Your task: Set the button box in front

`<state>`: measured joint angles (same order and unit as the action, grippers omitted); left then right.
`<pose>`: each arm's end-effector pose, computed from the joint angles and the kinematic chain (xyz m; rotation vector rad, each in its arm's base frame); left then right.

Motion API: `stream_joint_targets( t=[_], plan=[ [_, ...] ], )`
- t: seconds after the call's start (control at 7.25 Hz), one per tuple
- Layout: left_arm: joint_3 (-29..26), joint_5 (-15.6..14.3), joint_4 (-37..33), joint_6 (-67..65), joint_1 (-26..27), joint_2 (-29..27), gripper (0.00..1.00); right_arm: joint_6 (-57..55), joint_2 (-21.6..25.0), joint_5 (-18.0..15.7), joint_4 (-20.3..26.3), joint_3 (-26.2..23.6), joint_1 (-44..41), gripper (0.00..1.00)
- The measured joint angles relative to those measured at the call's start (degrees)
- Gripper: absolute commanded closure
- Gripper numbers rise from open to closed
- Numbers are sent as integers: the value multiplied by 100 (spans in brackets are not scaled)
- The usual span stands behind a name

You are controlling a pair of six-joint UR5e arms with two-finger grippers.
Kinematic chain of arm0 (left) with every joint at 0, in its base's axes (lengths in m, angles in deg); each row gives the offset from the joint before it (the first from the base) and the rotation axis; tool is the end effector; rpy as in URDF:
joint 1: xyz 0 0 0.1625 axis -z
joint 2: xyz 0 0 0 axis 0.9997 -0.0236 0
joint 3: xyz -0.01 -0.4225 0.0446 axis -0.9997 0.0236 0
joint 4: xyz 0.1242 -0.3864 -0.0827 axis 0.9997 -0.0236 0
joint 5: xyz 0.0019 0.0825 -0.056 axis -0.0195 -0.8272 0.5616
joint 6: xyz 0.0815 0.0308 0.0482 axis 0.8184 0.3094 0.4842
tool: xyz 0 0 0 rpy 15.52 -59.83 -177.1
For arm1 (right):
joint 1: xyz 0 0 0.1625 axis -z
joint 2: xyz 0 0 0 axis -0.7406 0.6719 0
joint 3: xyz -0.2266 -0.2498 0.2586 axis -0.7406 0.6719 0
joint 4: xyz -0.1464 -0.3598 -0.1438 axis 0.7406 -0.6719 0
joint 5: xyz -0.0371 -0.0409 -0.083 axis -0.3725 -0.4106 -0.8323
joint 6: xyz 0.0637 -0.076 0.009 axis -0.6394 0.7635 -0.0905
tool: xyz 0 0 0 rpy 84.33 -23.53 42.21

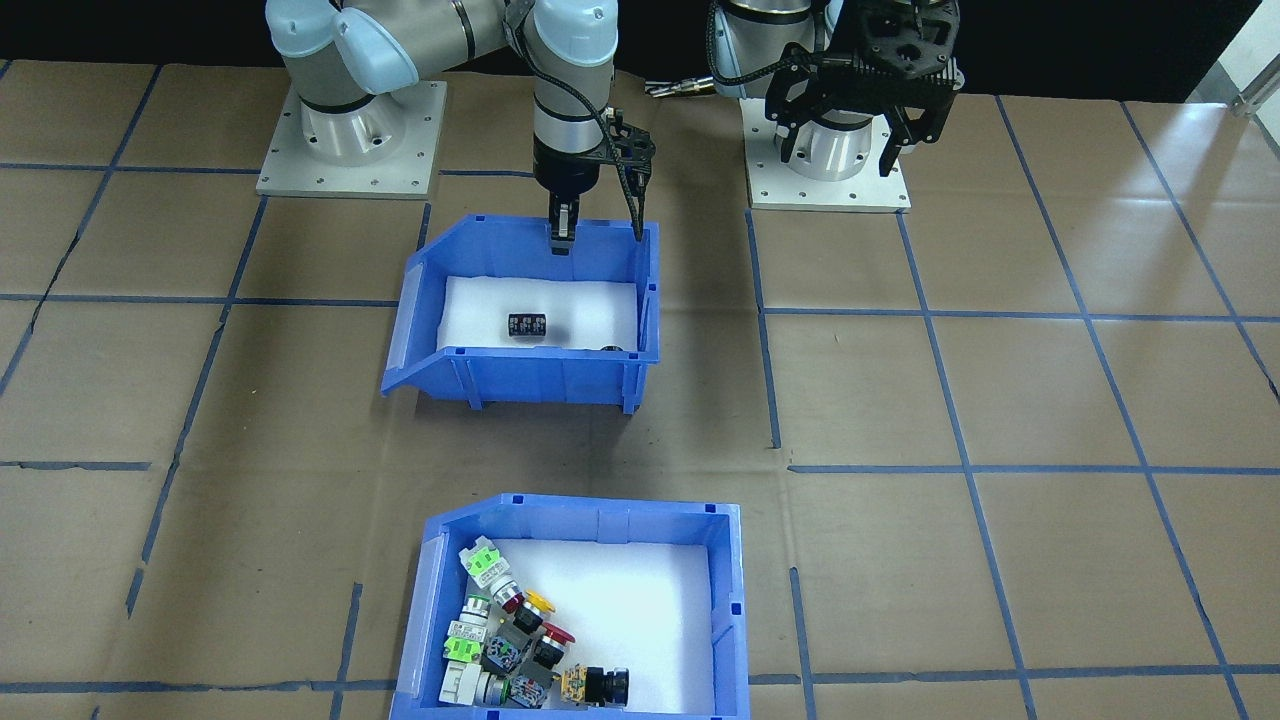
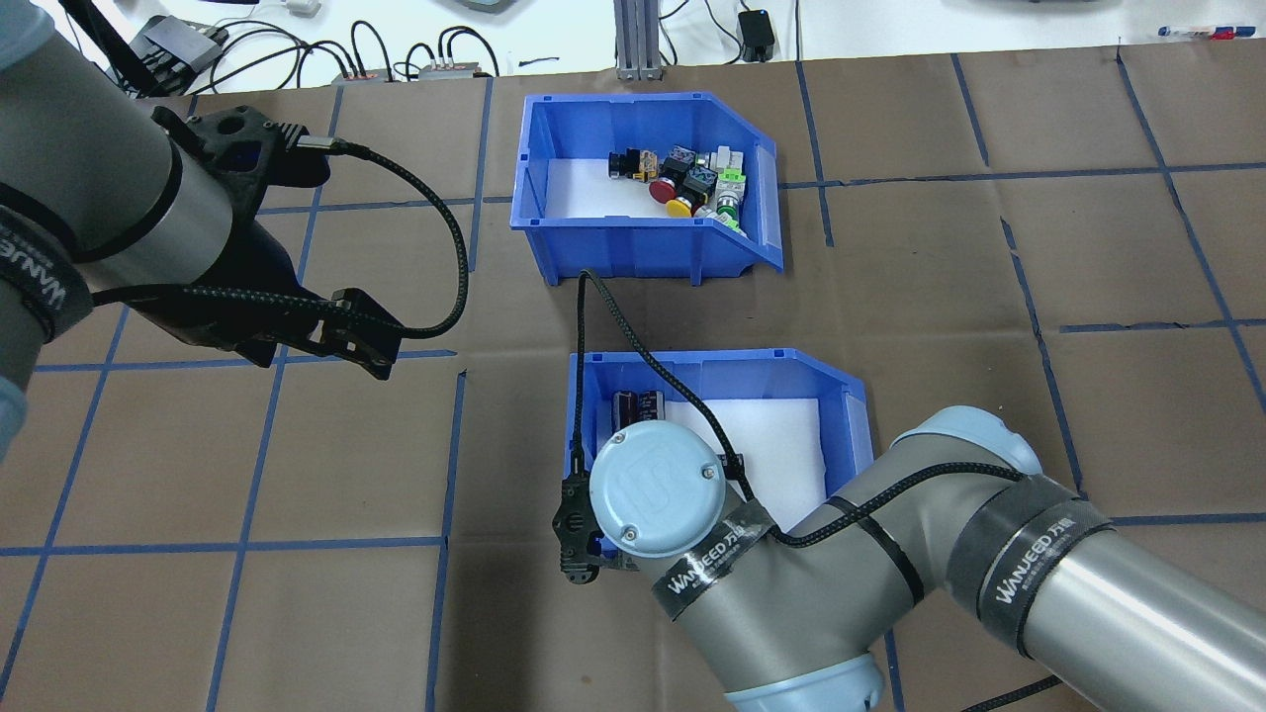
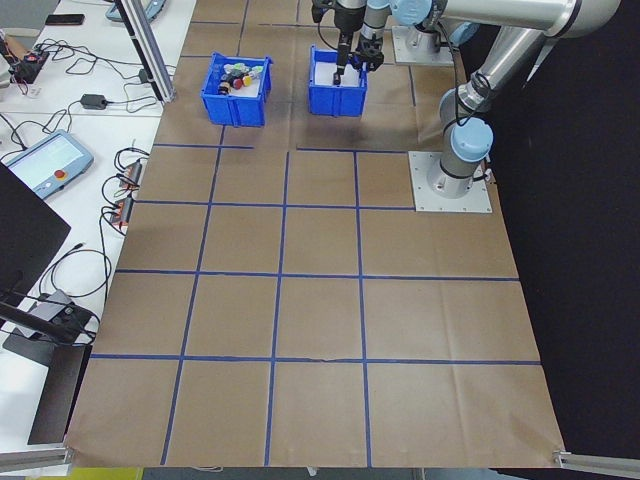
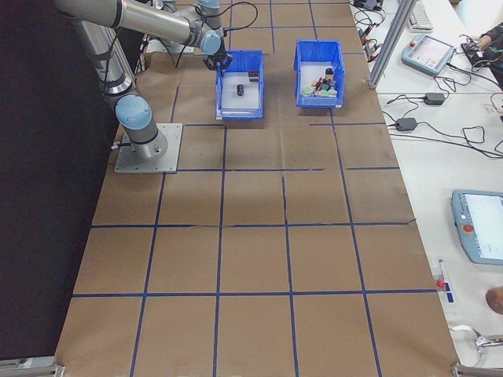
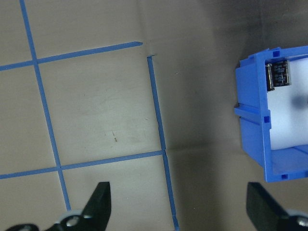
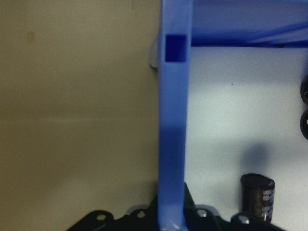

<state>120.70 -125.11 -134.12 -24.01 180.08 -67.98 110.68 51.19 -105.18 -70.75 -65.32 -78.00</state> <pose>-0.1439 -0.3757 0.5008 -0.2327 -3.1221 0.0837 0.3507 -0.2757 0.2602 2.1410 -2.1595 -0.0166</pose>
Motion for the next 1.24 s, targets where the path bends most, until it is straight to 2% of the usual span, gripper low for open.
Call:
stream_joint_targets(
  t=[0.41, 0.97, 1.1, 1.24],
  plan=[
    [111, -2, 10, -44, -2, 39, 0, -273, 40, 101, 3, 21, 2, 0],
    [147, -16, 67, -33, -11, 33, 0, -233, 914, 134, 193, 50, 639, 0],
    [147, -19, 71, -29, -11, 30, 0, -243, 1162, 186, 462, 153, 982, 0],
    [147, -23, 70, -14, -11, 26, 0, -268, 1374, 248, 980, 429, 1426, 0]
  ],
)
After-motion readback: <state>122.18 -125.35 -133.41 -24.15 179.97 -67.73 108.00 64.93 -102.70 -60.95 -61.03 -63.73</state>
